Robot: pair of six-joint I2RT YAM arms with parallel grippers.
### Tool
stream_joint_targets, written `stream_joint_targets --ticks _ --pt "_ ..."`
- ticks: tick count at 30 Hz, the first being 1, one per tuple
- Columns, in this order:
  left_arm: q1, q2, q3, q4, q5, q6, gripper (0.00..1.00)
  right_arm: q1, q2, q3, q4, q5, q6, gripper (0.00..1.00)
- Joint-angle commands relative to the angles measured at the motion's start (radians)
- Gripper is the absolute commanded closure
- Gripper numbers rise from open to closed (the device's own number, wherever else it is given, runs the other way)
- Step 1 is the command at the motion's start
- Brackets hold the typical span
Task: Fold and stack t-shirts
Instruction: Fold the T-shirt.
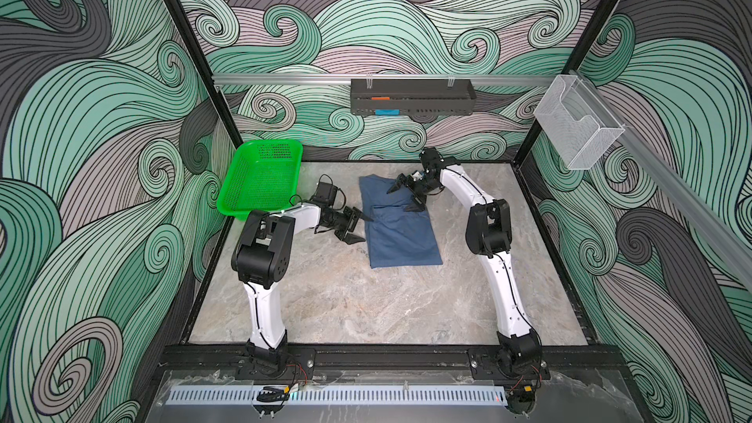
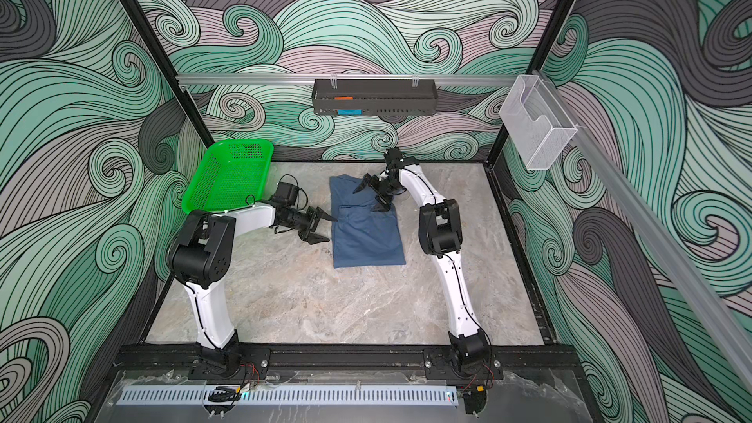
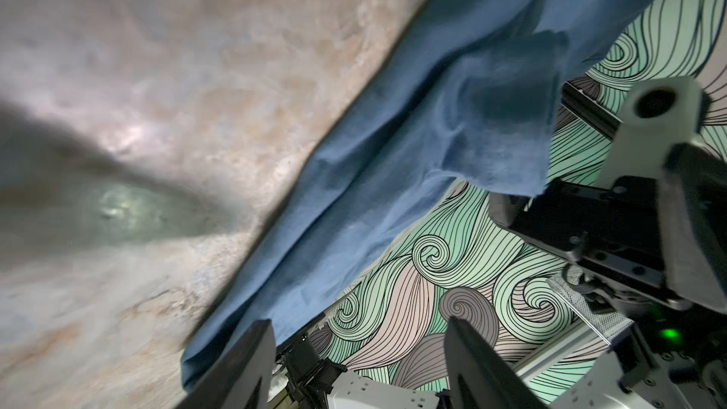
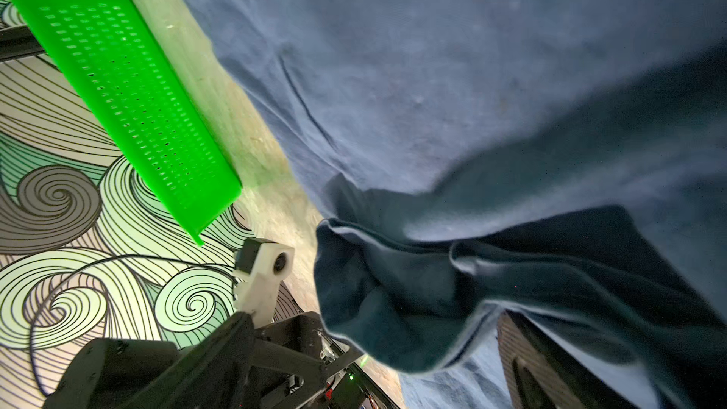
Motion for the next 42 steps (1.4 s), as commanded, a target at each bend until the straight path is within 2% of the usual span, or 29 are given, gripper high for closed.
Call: stream_joint_targets --ticks 1,5,10,13,16,22,28,32,35,38,42 --pt "-0.013 -0.038 0.009 -0.031 0.011 0.034 0.29 0.001 -0.065 -0.048 0.000 -0.011 -0.024 0.01" --pt "-0.050 -0.016 0.070 -0.122 0.005 0.118 0.29 -0.011 -0.211 -0.245 0.000 0.042 -0.063 0.01" --pt "-0.112 0.042 0.204 -0.445 -0.094 0.420 0.29 -0.035 -0.435 -0.576 -0.001 0.124 -0.106 0.02" --pt "-0.130 0.044 0.175 -0.509 -0.142 0.512 0.29 -0.039 -0.542 -0.738 0.002 0.140 -0.132 0.02" --pt "-0.135 0.026 0.098 -0.502 -0.159 0.536 0.29 -0.040 -0.617 -0.872 0.000 0.158 -0.149 0.02" --pt "-0.150 -0.015 -0.005 -0.465 -0.173 0.528 0.29 -0.041 -0.663 -1.071 -0.003 0.193 -0.175 0.03" --pt "-0.178 -0.013 -0.069 -0.368 -0.173 0.464 0.29 -0.046 -0.626 -1.154 0.031 0.224 -0.204 0.07" --pt "-0.192 0.009 -0.125 -0.259 -0.178 0.388 0.30 -0.052 -0.599 -1.173 0.054 0.252 -0.219 0.14" --pt "-0.191 0.033 -0.156 -0.169 -0.183 0.325 0.30 -0.058 -0.573 -1.177 0.077 0.264 -0.221 0.23" --pt "-0.191 0.068 -0.144 -0.152 -0.199 0.299 0.30 -0.065 -0.538 -1.159 0.084 0.267 -0.221 0.35" --pt "-0.189 0.103 -0.102 -0.166 -0.220 0.293 0.32 -0.078 -0.496 -1.119 0.087 0.275 -0.222 0.37"
